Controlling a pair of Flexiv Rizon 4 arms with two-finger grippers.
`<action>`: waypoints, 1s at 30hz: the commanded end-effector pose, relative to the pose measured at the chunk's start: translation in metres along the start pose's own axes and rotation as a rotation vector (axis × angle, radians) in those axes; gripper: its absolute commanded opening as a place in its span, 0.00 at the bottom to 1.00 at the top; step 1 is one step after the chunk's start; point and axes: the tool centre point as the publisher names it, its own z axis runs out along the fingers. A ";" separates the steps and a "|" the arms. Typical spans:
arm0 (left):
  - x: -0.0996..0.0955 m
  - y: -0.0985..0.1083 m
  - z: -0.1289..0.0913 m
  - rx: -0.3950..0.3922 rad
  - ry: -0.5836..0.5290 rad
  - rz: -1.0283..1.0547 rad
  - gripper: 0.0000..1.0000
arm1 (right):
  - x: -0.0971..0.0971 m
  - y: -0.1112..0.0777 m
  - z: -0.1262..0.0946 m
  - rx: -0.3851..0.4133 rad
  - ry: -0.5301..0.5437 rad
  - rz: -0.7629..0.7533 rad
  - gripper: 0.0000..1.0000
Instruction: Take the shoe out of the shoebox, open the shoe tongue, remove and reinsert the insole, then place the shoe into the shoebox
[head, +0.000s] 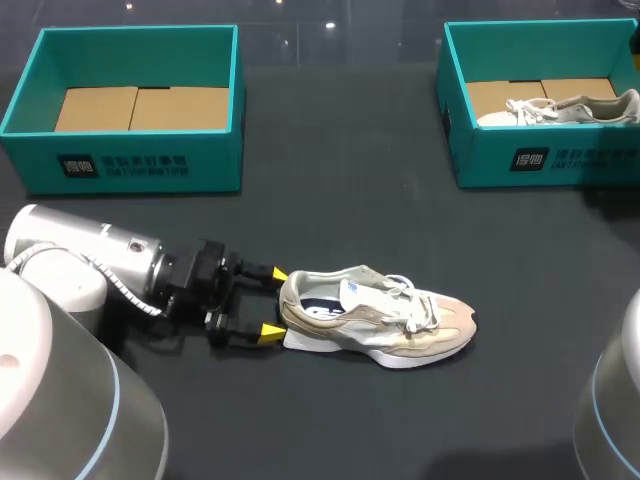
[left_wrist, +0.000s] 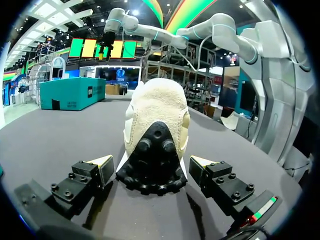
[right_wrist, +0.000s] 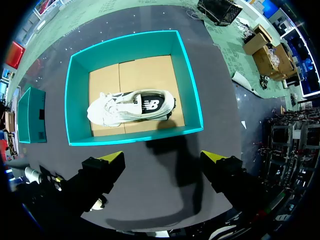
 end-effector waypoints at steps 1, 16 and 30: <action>-0.004 0.001 0.007 -0.001 0.014 0.004 1.00 | 0.000 0.000 0.000 -0.001 -0.001 0.001 1.00; 0.001 -0.001 0.017 -0.005 0.040 0.018 1.00 | 0.000 0.000 0.000 -0.001 -0.001 0.001 1.00; -0.001 -0.001 0.030 0.016 0.032 0.009 1.00 | 0.000 0.000 0.000 -0.001 -0.001 0.001 1.00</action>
